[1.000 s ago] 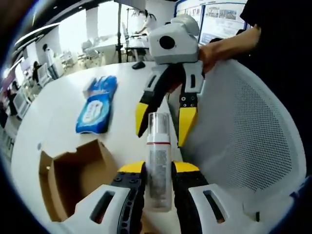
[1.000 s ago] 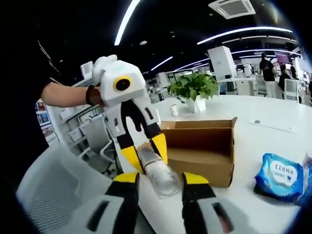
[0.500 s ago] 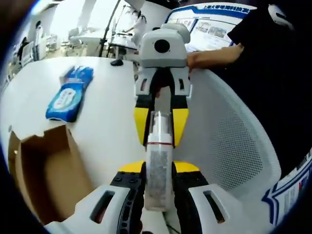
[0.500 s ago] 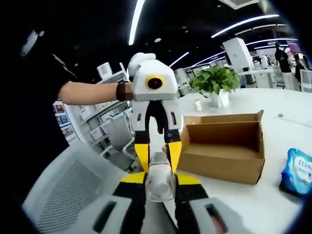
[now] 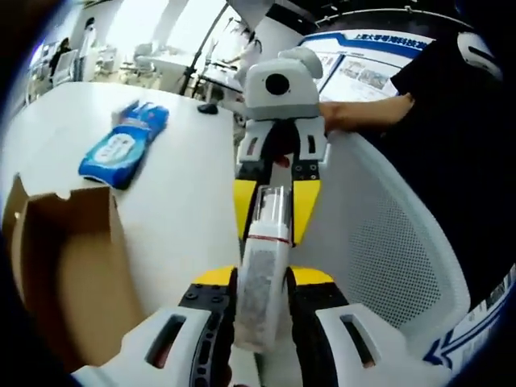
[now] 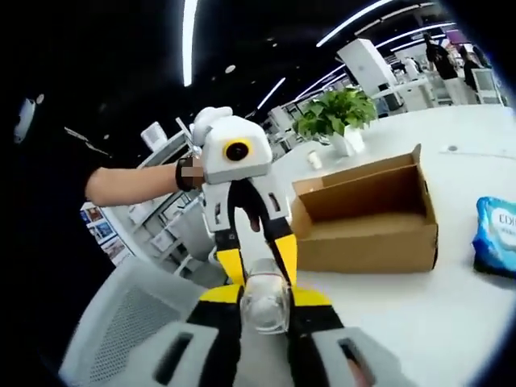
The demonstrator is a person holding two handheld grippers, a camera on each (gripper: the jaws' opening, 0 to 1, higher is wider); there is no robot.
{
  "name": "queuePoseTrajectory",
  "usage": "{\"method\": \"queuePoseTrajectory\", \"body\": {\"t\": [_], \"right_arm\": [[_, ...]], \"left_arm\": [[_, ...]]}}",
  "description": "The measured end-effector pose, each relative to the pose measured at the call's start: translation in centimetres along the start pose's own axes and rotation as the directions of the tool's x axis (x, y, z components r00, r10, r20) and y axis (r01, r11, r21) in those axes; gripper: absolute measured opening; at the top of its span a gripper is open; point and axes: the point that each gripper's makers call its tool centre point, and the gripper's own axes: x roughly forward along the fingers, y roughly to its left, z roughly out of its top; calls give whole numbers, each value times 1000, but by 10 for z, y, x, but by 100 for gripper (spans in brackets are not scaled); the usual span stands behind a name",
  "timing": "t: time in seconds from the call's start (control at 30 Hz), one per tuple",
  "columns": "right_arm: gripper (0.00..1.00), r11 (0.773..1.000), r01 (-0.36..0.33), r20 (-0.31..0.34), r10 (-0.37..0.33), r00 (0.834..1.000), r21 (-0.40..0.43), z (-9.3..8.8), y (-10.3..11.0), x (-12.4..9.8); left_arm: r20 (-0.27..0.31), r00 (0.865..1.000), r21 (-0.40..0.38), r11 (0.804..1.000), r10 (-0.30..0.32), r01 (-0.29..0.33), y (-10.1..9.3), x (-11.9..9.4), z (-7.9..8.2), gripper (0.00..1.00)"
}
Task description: Operate the shoe box by opening the lid, removing the specified soft item, and placing it in the target area until the item is outside and the box remains undamaged.
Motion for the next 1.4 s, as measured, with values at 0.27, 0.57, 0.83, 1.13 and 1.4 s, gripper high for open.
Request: {"method": "queuePoseTrajectory", "body": {"t": [0.27, 0.57, 0.83, 1.13, 1.4], "right_arm": [[17, 999, 26, -18, -26, 1000, 36, -7, -8, -2], [17, 993, 109, 22, -111, 994, 51, 2, -28, -16], [17, 985, 161, 40, -163, 986, 58, 5, -40, -24], [17, 977, 199, 49, -203, 978, 71, 6, -50, -33], [17, 973, 205, 49, -210, 976, 103, 4, -55, -37]], "left_arm": [[58, 996, -36, 998, 61, -59, 11, -1, 1, 32], [212, 963, -148, 979, 170, -140, 22, -12, 16, 36], [318, 893, -241, 938, 318, -248, 38, -30, 34, 38], [377, 805, -336, 878, 458, -341, 50, -47, 36, 42], [405, 697, -455, 792, 592, -407, 65, -71, 26, 44]]}}
